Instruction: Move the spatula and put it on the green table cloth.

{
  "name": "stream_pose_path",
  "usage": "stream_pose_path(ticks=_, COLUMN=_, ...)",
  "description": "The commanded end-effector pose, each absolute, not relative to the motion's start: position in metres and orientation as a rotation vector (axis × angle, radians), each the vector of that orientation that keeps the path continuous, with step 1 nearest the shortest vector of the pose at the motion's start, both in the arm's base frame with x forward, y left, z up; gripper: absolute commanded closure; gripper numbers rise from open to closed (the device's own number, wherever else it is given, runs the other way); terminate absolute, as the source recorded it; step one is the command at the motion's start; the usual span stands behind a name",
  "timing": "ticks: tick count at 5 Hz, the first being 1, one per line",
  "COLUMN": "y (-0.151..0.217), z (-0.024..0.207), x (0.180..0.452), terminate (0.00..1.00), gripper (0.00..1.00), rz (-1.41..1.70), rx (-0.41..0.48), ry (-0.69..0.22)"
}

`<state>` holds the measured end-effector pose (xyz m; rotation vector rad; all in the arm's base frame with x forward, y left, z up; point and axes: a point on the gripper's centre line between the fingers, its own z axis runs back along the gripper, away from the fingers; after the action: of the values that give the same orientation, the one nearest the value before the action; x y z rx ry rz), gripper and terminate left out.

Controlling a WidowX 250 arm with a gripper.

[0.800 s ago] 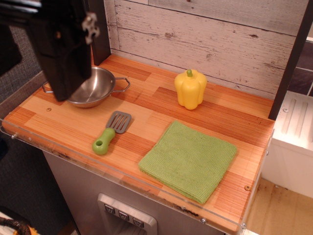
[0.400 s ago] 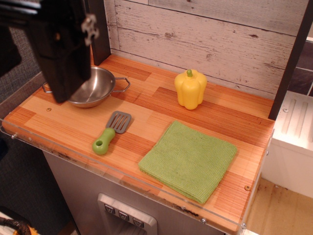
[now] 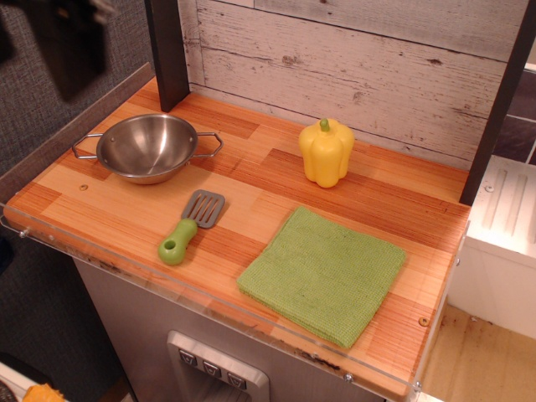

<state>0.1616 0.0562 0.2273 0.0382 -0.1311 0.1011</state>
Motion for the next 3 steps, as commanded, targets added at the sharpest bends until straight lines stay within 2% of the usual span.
stream_pose_path(ticks=1, y=0.097, z=0.182, x=0.184, terminate=0.0, gripper=0.0, rz=0.091, rx=0.11, ry=-0.154)
stream_pose_path(ticks=3, y=0.09, z=0.117, x=0.197, terminate=0.0, gripper=0.0, rz=0.151, rx=0.111, ry=-0.139)
